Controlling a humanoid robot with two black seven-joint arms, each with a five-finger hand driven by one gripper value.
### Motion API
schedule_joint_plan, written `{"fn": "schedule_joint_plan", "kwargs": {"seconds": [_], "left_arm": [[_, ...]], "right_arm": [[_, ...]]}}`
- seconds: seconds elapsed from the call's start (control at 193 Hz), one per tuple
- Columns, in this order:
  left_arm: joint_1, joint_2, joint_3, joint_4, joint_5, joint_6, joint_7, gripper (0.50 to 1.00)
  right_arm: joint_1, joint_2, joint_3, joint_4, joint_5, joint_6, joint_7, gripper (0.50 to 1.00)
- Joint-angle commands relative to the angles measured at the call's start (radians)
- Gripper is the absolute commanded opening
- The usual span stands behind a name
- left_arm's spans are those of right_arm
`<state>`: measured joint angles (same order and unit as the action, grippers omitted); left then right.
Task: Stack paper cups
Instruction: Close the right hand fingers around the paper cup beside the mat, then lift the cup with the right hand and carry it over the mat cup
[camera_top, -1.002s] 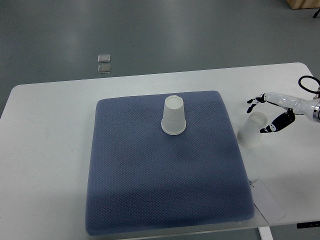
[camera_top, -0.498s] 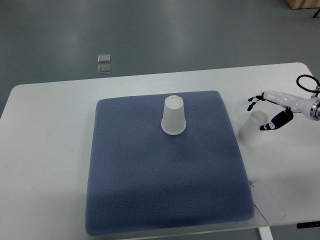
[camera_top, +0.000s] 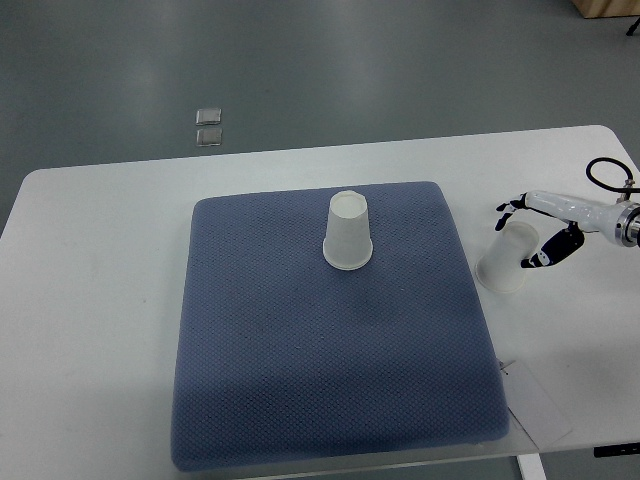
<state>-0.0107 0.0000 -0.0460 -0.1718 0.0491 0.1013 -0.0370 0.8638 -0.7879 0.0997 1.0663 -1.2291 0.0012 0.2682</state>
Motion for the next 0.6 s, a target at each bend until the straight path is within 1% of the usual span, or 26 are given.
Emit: {"fn": "schedule_joint_plan", "kwargs": {"seconds": [0.0,0.156,0.213,0.244,0.275,0.317,0.322,0.327,0.332,0.337,0.343,0.348,0.353,0.363,0.379,0.384,0.389,0.395,0.4,0.405,0.41,0.415,0.42,0.426,0.431,0.597], "left_arm": [[0.0,0.0,0.0,0.0,0.0,0.0,0.0,1.0],[0.0,0.0,0.0,0.0,0.0,0.0,0.0,1.0],[0.0,0.0,0.0,0.0,0.0,0.0,0.0,1.0],[0.0,0.0,0.0,0.0,0.0,0.0,0.0,1.0],[0.0,0.0,0.0,0.0,0.0,0.0,0.0,1.0],[0.0,0.0,0.0,0.0,0.0,0.0,0.0,1.0],[0.0,0.0,0.0,0.0,0.0,0.0,0.0,1.0],[0.0,0.0,0.0,0.0,0.0,0.0,0.0,1.0],[0.0,0.0,0.0,0.0,0.0,0.0,0.0,1.0],[0.0,0.0,0.0,0.0,0.0,0.0,0.0,1.0],[0.0,0.0,0.0,0.0,0.0,0.0,0.0,1.0],[0.0,0.0,0.0,0.0,0.0,0.0,0.0,1.0],[0.0,0.0,0.0,0.0,0.0,0.0,0.0,1.0],[0.0,0.0,0.0,0.0,0.0,0.0,0.0,1.0],[0.0,0.0,0.0,0.0,0.0,0.0,0.0,1.0],[0.0,0.0,0.0,0.0,0.0,0.0,0.0,1.0],[0.0,0.0,0.0,0.0,0.0,0.0,0.0,1.0],[0.0,0.0,0.0,0.0,0.0,0.0,0.0,1.0],[0.0,0.0,0.0,0.0,0.0,0.0,0.0,1.0],[0.0,0.0,0.0,0.0,0.0,0.0,0.0,1.0],[0.0,0.0,0.0,0.0,0.0,0.0,0.0,1.0],[0.0,0.0,0.0,0.0,0.0,0.0,0.0,1.0],[0.0,0.0,0.0,0.0,0.0,0.0,0.0,1.0],[0.0,0.0,0.0,0.0,0.0,0.0,0.0,1.0],[0.0,0.0,0.0,0.0,0.0,0.0,0.0,1.0],[0.0,0.0,0.0,0.0,0.0,0.0,0.0,1.0]], "right_arm": [[0.0,0.007,0.0,-0.002,0.0,0.0,-0.001,0.866],[0.0,0.01,-0.009,-0.003,0.0,0.003,-0.001,0.809],[0.0,0.012,-0.015,-0.006,0.0,0.005,-0.001,0.766],[0.0,0.012,-0.015,-0.008,0.0,0.005,-0.001,0.756],[0.0,0.012,-0.015,-0.009,0.0,0.006,-0.001,0.733],[0.0,0.013,-0.015,-0.014,0.002,0.006,-0.001,0.688],[0.0,0.013,-0.015,-0.016,0.002,0.006,-0.001,0.672],[0.0,0.013,-0.015,-0.016,0.002,0.006,-0.001,0.672],[0.0,0.013,-0.015,-0.016,0.002,0.006,0.0,0.658],[0.0,0.013,-0.015,-0.016,0.002,0.006,0.0,0.658],[0.0,0.013,-0.015,-0.017,0.002,0.006,0.0,0.642],[0.0,0.013,-0.015,-0.017,0.002,0.006,0.0,0.641],[0.0,0.013,-0.015,-0.017,0.002,0.006,-0.001,0.625],[0.0,0.013,-0.015,-0.017,0.002,0.006,-0.001,0.625],[0.0,0.013,-0.015,-0.017,0.002,0.006,-0.001,0.597],[0.0,0.013,-0.015,-0.017,0.002,0.006,-0.001,0.596],[0.0,0.013,-0.015,-0.017,0.002,0.006,-0.001,0.582],[0.0,0.013,-0.015,-0.017,0.002,0.006,-0.001,0.582],[0.0,0.013,-0.015,-0.017,0.002,0.006,-0.001,0.564],[0.0,0.013,-0.015,-0.017,0.002,0.006,-0.001,0.564],[0.0,0.012,-0.015,-0.017,0.002,0.006,-0.001,0.544],[0.0,0.012,-0.015,-0.017,0.002,0.006,-0.001,0.543],[0.0,0.012,-0.015,-0.017,0.002,0.006,-0.001,0.521],[0.0,0.012,-0.015,-0.017,0.002,0.006,-0.001,0.521],[0.0,0.012,-0.015,-0.019,0.002,0.006,-0.001,0.5],[0.011,-0.004,0.0,-0.017,0.003,-0.001,0.0,0.5]]}}
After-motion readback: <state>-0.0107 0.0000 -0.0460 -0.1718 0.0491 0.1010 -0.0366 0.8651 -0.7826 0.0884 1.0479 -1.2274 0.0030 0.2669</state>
